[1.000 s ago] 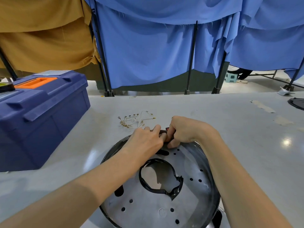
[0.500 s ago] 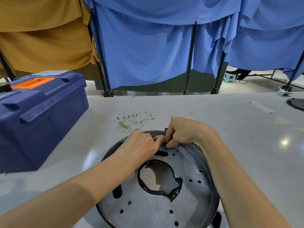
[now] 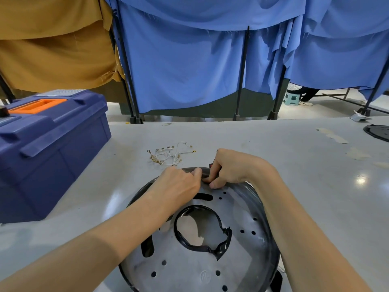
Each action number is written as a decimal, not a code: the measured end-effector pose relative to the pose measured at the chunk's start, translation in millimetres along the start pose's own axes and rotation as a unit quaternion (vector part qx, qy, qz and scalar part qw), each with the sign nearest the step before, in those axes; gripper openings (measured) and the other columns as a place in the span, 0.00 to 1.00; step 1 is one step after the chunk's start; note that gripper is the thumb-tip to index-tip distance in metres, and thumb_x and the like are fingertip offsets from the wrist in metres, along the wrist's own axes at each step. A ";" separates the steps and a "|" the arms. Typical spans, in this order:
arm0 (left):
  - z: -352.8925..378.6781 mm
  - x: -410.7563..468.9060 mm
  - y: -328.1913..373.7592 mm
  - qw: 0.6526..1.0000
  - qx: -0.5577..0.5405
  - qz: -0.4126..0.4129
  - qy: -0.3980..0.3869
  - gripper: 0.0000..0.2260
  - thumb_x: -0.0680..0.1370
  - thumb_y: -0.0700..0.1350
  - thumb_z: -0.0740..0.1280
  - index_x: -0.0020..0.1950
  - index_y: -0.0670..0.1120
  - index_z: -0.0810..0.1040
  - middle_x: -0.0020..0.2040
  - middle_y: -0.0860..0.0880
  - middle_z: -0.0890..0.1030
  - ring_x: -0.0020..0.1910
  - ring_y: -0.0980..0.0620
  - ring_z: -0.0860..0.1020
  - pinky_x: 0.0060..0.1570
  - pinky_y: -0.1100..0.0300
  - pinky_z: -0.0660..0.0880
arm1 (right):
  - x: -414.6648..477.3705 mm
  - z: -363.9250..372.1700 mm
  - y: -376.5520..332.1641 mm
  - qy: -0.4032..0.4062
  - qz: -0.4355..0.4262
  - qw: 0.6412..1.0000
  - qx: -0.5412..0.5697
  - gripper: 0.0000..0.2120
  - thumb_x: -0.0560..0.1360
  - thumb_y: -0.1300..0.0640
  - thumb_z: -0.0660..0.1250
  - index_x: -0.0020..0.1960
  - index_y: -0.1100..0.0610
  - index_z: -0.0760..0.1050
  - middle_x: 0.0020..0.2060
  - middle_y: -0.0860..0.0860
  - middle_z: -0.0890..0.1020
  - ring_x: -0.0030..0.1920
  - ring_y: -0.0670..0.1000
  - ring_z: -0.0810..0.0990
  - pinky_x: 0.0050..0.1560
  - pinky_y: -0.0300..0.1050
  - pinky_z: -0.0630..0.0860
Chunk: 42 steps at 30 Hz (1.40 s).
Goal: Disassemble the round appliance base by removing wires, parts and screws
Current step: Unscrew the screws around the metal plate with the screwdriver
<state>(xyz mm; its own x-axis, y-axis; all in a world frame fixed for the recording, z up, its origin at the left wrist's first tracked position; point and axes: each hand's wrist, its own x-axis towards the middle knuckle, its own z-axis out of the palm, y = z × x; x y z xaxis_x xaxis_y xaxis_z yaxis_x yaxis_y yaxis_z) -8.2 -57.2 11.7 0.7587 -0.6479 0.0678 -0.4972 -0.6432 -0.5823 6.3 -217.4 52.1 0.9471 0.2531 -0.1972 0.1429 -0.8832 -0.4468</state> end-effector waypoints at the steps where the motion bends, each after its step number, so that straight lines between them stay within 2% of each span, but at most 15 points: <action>1: -0.2 -0.2 -0.4 1.000 -0.005 -0.005 -0.001 0.12 0.77 0.29 0.55 0.59 0.40 0.64 0.42 0.47 0.80 0.35 0.46 0.77 0.25 0.59 0.52 | 0.2 0.1 0.0 0.001 -0.001 1.000 0.000 0.05 0.70 0.59 0.76 0.46 0.53 0.85 0.44 0.50 0.84 0.47 0.51 0.79 0.54 0.46 0.77; 6: -1.6 3.5 -3.3 1.000 -0.007 -0.027 0.012 0.12 0.76 0.29 0.55 0.56 0.41 0.64 0.33 0.49 0.67 0.31 0.48 0.68 0.25 0.59 0.53 | -0.3 0.1 2.2 0.002 -0.002 1.000 -0.001 0.05 0.71 0.59 0.75 0.46 0.53 0.85 0.45 0.50 0.84 0.47 0.50 0.79 0.55 0.47 0.77; 10: -3.7 1.9 -7.7 0.998 -0.015 -0.054 0.013 0.08 0.79 0.34 0.59 0.47 0.45 0.61 0.36 0.51 0.78 0.33 0.49 0.78 0.24 0.60 0.51 | -1.0 -0.7 2.6 -0.005 -0.008 1.000 0.004 0.06 0.72 0.58 0.74 0.48 0.55 0.86 0.43 0.48 0.84 0.47 0.50 0.79 0.55 0.46 0.77; 12: -7.5 1.4 -14.2 0.995 -0.015 -0.080 0.049 0.10 0.79 0.41 0.64 0.45 0.47 0.63 0.29 0.53 0.72 0.27 0.51 0.74 0.23 0.61 0.50 | -1.6 -1.6 2.0 -0.007 -0.010 1.000 0.003 0.07 0.72 0.58 0.74 0.50 0.55 0.85 0.42 0.47 0.83 0.46 0.49 0.78 0.55 0.46 0.77; 15: 1.6 5.5 -19.1 0.992 -0.045 -0.107 0.057 0.07 0.84 0.45 0.55 0.47 0.47 0.60 0.30 0.52 0.60 0.29 0.49 0.66 0.25 0.58 0.55 | -3.5 -3.3 0.3 -0.007 -0.014 1.000 0.008 0.06 0.72 0.57 0.74 0.50 0.54 0.85 0.39 0.47 0.82 0.44 0.49 0.77 0.51 0.45 0.76; 19: -1.7 8.7 -24.8 0.979 -0.111 -0.132 0.109 0.09 0.84 0.44 0.54 0.45 0.47 0.57 0.31 0.52 0.64 0.28 0.48 0.63 0.25 0.58 0.54 | -10.0 -8.5 -1.6 0.044 -0.051 0.997 0.029 0.05 0.69 0.56 0.77 0.45 0.53 0.86 0.31 0.46 0.77 0.34 0.45 0.72 0.36 0.38 0.68; 22: -9.0 7.9 -26.6 0.970 -0.162 -0.141 0.117 0.10 0.83 0.42 0.56 0.45 0.47 0.57 0.32 0.51 0.65 0.27 0.49 0.64 0.28 0.57 0.60 | -16.1 -16.9 -2.0 0.105 -0.096 0.987 0.072 0.06 0.67 0.53 0.79 0.41 0.54 0.85 0.35 0.56 0.80 0.33 0.48 0.73 0.34 0.40 0.71; 24: -13.3 8.0 -25.5 0.962 -0.200 -0.137 0.127 0.10 0.83 0.43 0.55 0.45 0.48 0.56 0.32 0.51 0.65 0.27 0.50 0.63 0.26 0.58 0.57 | -19.6 -21.0 -3.1 0.120 -0.110 0.983 0.090 0.05 0.68 0.55 0.78 0.40 0.55 0.85 0.37 0.57 0.82 0.33 0.49 0.75 0.36 0.42 0.74; 27: -21.3 9.7 -20.0 0.944 -0.254 -0.123 0.172 0.12 0.84 0.53 0.49 0.44 0.48 0.59 0.31 0.52 0.66 0.27 0.51 0.64 0.26 0.59 0.55 | -24.1 -25.7 -2.8 0.116 -0.106 0.984 0.080 0.02 0.70 0.58 0.75 0.39 0.56 0.84 0.35 0.57 0.82 0.32 0.50 0.75 0.36 0.44 0.73; 29: -22.2 11.2 -20.0 0.936 -0.273 -0.147 0.165 0.21 0.78 0.62 0.41 0.47 0.48 0.65 0.34 0.53 0.73 0.32 0.48 0.72 0.30 0.58 0.60 | -26.4 -31.6 4.1 0.118 -0.087 0.988 0.058 0.05 0.70 0.58 0.75 0.35 0.53 0.83 0.35 0.57 0.81 0.32 0.50 0.74 0.36 0.47 0.74; 31: -15.2 10.4 -22.2 0.941 -0.273 -0.154 0.125 0.24 0.78 0.64 0.45 0.56 0.49 0.71 0.47 0.52 0.78 0.46 0.48 0.77 0.38 0.58 0.66 | -26.9 -38.6 18.0 0.123 -0.041 0.991 0.041 0.08 0.71 0.57 0.75 0.34 0.53 0.81 0.33 0.54 0.80 0.32 0.49 0.73 0.34 0.44 0.71; 34: 0.7 4.5 -20.7 0.946 -0.292 -0.138 0.030 0.22 0.81 0.59 0.55 0.68 0.48 0.68 0.62 0.49 0.72 0.61 0.50 0.69 0.53 0.56 0.72 | -21.3 -38.7 43.6 0.112 0.050 0.992 -0.006 0.06 0.72 0.59 0.75 0.37 0.56 0.80 0.35 0.50 0.79 0.35 0.48 0.75 0.34 0.40 0.69; 36: 9.6 1.9 -18.8 0.948 -0.286 -0.139 -0.003 0.20 0.82 0.57 0.56 0.68 0.47 0.69 0.61 0.48 0.72 0.62 0.49 0.69 0.56 0.54 0.72 | -13.0 -30.6 57.7 0.109 0.106 0.988 -0.026 0.05 0.72 0.60 0.75 0.42 0.58 0.79 0.40 0.52 0.81 0.41 0.52 0.78 0.38 0.42 0.71; 39: 14.3 0.5 -19.9 0.935 -0.319 -0.153 -0.028 0.16 0.82 0.57 0.56 0.59 0.47 0.71 0.54 0.47 0.77 0.51 0.46 0.74 0.47 0.53 0.72 | 0.2 -14.1 72.3 0.097 0.154 0.983 -0.034 0.09 0.71 0.61 0.75 0.46 0.60 0.75 0.44 0.55 0.79 0.48 0.57 0.79 0.45 0.47 0.75; 42: 15.3 -0.4 -22.5 0.934 -0.325 -0.149 -0.024 0.15 0.82 0.58 0.56 0.56 0.47 0.71 0.46 0.48 0.76 0.43 0.48 0.71 0.41 0.54 0.69 | 9.5 0.4 79.9 0.098 0.172 0.979 -0.047 0.08 0.71 0.62 0.73 0.44 0.59 0.74 0.43 0.56 0.79 0.48 0.58 0.80 0.48 0.48 0.77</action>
<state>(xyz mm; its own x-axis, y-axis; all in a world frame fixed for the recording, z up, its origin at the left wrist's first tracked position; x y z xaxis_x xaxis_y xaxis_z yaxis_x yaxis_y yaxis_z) 9.1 -36.2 12.4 0.9148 -0.3907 0.1025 -0.3985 -0.9144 0.0713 26.6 -285.3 14.2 0.9794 -0.1380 -0.1475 -0.1772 -0.9374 -0.2999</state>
